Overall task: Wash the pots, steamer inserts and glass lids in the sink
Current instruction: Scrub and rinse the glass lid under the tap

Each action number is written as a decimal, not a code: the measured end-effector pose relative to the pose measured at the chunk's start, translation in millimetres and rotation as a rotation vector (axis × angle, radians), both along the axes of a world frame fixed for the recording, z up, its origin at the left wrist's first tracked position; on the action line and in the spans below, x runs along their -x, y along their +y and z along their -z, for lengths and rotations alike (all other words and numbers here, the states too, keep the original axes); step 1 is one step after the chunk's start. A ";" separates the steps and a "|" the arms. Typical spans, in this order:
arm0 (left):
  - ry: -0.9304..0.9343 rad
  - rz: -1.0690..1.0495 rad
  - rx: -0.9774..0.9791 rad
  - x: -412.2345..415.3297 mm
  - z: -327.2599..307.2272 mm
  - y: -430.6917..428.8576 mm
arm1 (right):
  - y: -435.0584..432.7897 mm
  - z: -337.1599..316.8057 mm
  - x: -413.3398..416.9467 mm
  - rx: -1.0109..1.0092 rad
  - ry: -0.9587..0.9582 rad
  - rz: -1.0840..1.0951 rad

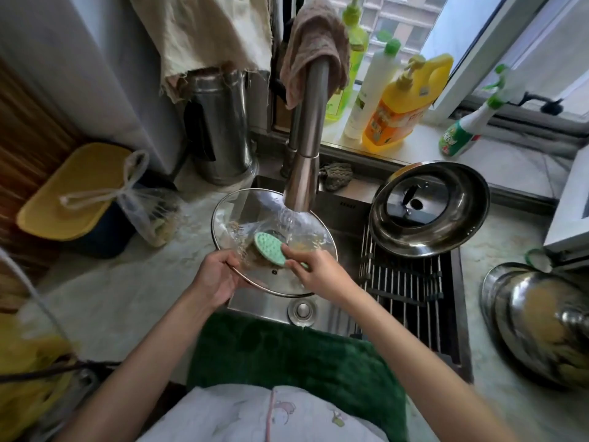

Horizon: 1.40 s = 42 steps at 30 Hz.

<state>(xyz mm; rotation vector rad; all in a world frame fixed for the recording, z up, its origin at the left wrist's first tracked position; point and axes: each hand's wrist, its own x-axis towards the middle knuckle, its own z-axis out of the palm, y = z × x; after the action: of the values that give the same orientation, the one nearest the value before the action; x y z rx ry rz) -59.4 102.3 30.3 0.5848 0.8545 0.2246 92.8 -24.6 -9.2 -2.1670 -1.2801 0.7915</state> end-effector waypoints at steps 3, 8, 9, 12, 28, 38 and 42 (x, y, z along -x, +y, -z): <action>-0.017 -0.005 -0.021 6.1 5.8 9.4 | -15.6 1.7 -23.8 0.075 -0.047 -0.026; -0.121 0.101 -0.123 5.1 6.4 13.2 | -1.3 18.8 -63.3 0.120 -0.209 0.302; -0.116 0.095 -0.125 4.1 7.4 14.8 | 2.3 20.7 -54.6 0.082 -0.146 0.264; -0.104 0.052 -0.110 3.2 9.4 21.2 | -7.1 9.3 -19.0 0.019 0.099 0.065; -0.055 -0.009 -0.199 -1.8 1.9 19.4 | 5.1 -4.2 -5.7 -0.039 0.010 0.092; -0.164 -0.008 -0.240 8.0 5.0 26.0 | -1.8 -0.5 -63.0 0.077 -0.097 0.211; -0.192 0.066 -0.239 3.0 8.9 23.7 | 19.3 8.6 -59.8 0.045 -0.096 0.329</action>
<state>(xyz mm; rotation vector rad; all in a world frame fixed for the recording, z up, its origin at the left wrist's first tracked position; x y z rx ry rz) -62.3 126.0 21.4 0.7999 0.6253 0.3201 152.6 -5.3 -17.8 -2.3934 -0.9187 0.5927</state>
